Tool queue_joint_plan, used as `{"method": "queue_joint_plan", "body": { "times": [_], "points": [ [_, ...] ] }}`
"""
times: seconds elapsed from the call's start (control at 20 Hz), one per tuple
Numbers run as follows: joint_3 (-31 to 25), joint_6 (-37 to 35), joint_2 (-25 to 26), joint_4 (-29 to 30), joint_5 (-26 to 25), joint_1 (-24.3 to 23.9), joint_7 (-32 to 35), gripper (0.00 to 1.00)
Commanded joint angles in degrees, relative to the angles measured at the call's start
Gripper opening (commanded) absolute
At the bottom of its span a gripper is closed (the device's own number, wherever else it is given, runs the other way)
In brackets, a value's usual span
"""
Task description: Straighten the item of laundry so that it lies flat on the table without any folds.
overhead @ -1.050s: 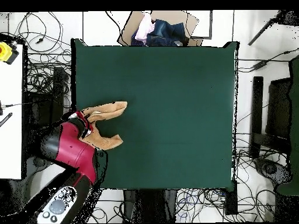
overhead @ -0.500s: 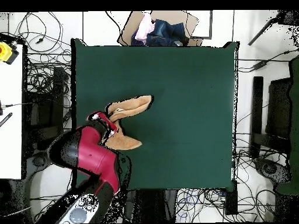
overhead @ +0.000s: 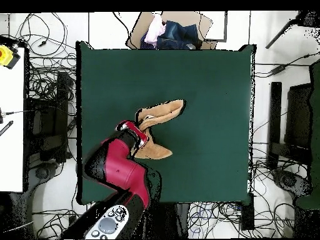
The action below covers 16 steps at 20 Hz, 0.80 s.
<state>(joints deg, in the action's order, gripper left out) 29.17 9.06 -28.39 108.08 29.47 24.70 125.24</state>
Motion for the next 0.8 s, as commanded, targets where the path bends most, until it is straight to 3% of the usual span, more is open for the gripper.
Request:
{"method": "queue_joint_plan", "body": {
  "times": [0.05,0.35,0.4,0.8],
  "points": [
    [-7.5,2.4,0.3,3.3,-2.7,-0.9,10.4,0.0],
    [-8.0,3.2,0.4,3.3,-3.1,-1.5,10.7,0.0],
    [-8.4,4.1,0.2,3.6,-3.4,-1.8,11.2,1.0],
    [-8.4,4.4,0.5,3.2,-2.8,-1.7,11.3,1.0]
  ]
}}
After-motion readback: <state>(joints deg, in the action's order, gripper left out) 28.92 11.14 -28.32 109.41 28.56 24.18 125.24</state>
